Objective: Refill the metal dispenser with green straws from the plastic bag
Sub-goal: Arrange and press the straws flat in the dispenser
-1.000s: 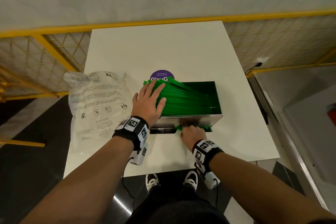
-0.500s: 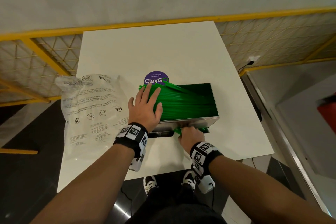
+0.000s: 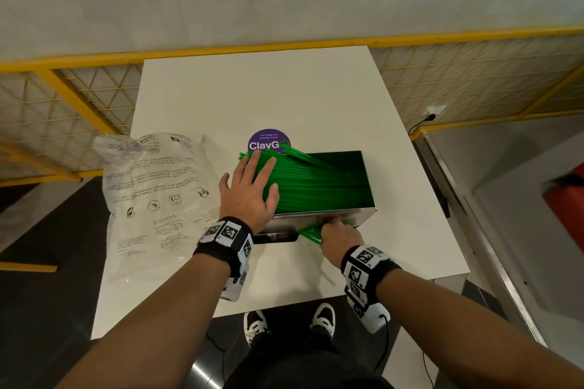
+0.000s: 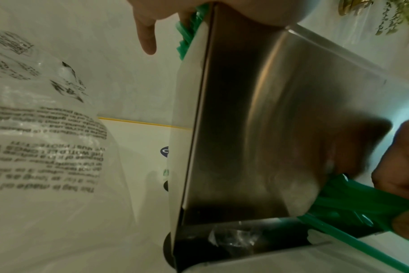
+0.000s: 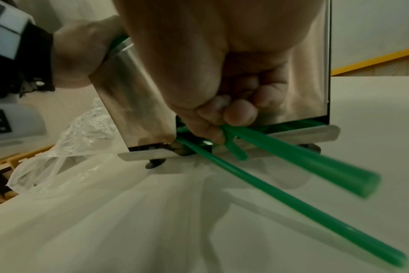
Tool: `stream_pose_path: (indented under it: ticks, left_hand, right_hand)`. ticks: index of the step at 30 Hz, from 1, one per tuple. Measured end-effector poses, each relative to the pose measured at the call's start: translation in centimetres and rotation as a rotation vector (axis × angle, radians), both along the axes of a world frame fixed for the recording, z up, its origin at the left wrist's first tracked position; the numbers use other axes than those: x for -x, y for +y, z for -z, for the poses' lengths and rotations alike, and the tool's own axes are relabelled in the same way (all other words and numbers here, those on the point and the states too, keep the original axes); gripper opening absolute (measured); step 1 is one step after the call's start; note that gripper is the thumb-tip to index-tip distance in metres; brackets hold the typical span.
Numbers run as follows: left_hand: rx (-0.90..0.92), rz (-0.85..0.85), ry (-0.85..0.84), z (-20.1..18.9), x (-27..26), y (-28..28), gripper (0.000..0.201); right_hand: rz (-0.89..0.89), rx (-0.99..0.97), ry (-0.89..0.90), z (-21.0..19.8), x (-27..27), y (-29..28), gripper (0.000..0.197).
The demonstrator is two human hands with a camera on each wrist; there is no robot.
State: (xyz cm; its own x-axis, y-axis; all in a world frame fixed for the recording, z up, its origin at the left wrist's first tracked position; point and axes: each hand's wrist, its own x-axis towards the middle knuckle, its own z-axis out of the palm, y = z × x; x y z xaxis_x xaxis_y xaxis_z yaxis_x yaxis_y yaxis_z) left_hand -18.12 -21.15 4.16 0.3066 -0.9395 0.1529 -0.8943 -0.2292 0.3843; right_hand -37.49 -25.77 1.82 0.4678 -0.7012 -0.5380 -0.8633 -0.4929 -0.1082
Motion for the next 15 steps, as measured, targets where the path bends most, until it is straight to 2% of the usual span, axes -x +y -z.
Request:
stream_pose_path:
  ticks: [6, 10, 15]
  left_hand:
    - [-0.004, -0.005, -0.001, -0.1, 0.0, 0.0, 0.054]
    - [0.006, -0.006, 0.007, 0.0, 0.1, 0.0, 0.054]
    - [0.021, 0.005, 0.009, 0.1, 0.1, -0.1, 0.053]
  right_hand:
    - [-0.044, -0.015, 0.041, -0.3, -0.1, -0.3, 0.026]
    - [-0.007, -0.065, 0.114, 0.3, 2.2, -0.2, 0.026]
    - [0.017, -0.084, 0.110, 0.7, 3.7, -0.1, 0.025]
